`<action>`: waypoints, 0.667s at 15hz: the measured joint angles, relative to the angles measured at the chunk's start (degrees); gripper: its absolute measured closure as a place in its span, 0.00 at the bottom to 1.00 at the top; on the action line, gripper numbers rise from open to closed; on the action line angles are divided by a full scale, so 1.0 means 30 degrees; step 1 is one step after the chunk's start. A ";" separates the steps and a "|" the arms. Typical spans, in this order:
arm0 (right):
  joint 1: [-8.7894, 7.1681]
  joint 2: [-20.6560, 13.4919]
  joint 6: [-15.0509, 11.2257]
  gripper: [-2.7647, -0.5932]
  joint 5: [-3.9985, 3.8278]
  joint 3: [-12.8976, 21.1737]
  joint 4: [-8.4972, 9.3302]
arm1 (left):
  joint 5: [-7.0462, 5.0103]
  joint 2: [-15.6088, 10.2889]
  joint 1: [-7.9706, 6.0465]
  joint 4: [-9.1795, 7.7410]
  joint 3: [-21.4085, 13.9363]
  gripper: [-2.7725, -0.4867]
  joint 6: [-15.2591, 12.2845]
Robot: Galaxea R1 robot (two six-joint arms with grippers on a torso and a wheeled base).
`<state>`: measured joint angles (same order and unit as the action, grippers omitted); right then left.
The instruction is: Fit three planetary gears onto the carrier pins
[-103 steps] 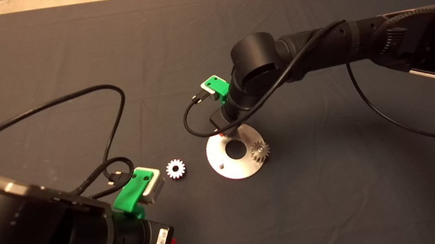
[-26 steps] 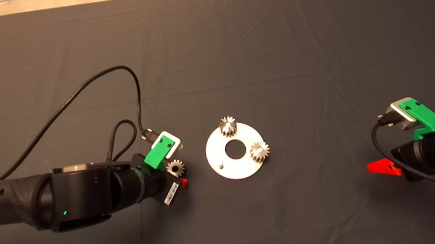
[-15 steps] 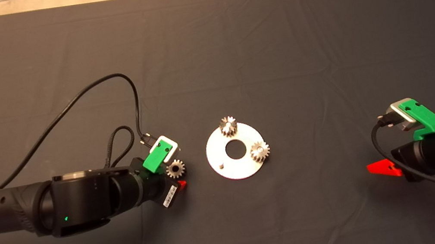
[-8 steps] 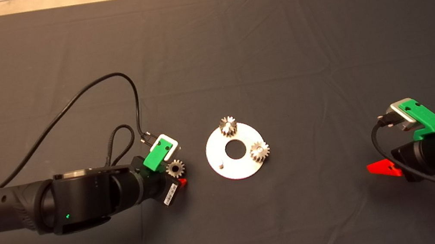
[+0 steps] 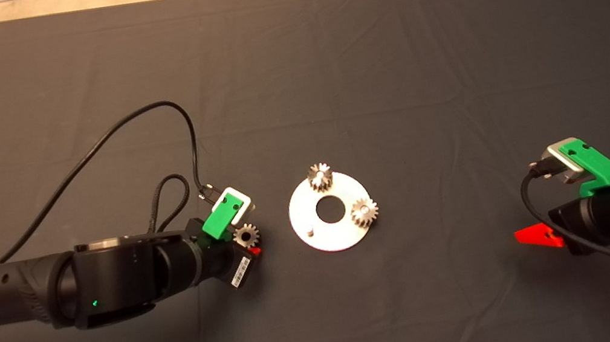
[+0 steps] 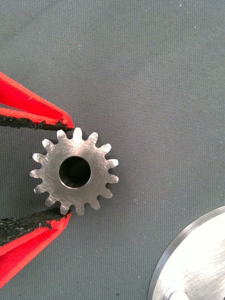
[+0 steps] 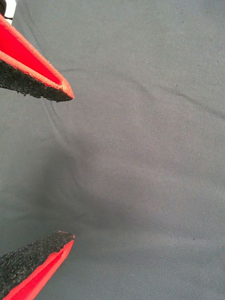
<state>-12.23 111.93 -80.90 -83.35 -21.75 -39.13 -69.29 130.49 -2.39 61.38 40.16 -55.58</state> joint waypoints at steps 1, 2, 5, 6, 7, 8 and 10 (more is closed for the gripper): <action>-0.0003 0.0000 0.0000 0.33 0.0000 0.0000 0.0000 | 0.0000 0.0000 0.0000 0.0020 0.0000 0.74 0.0006; 0.0000 0.0000 0.0000 0.33 0.0000 0.0000 0.0000 | 0.0000 0.0000 0.0000 0.0053 0.0000 0.75 0.0004; 0.0000 0.0000 0.0000 0.33 0.0000 0.0000 0.0000 | -0.0016 0.0000 0.0000 0.0081 0.0000 0.78 -0.0002; 0.0000 0.0000 0.0000 0.33 0.0000 0.0000 0.0000 | -0.0016 0.0000 0.0000 0.0090 0.0000 0.79 -0.0006; 0.0000 0.0000 0.0004 0.33 0.0000 0.0000 0.0000 | -0.0016 0.0000 0.0000 0.0110 0.0000 0.79 -0.0010; 0.0000 0.0000 0.0000 0.33 0.0000 0.0000 0.0000 | -0.0016 0.0000 0.0000 0.0122 0.0000 0.79 -0.0010; 0.0000 0.0000 0.0000 0.33 0.0000 0.0000 0.0000 | -0.0020 0.0016 0.0000 0.0239 0.0000 0.82 -0.0014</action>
<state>-12.23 111.93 -80.90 -83.35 -21.75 -39.13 -69.35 130.54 -2.39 62.10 40.16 -55.63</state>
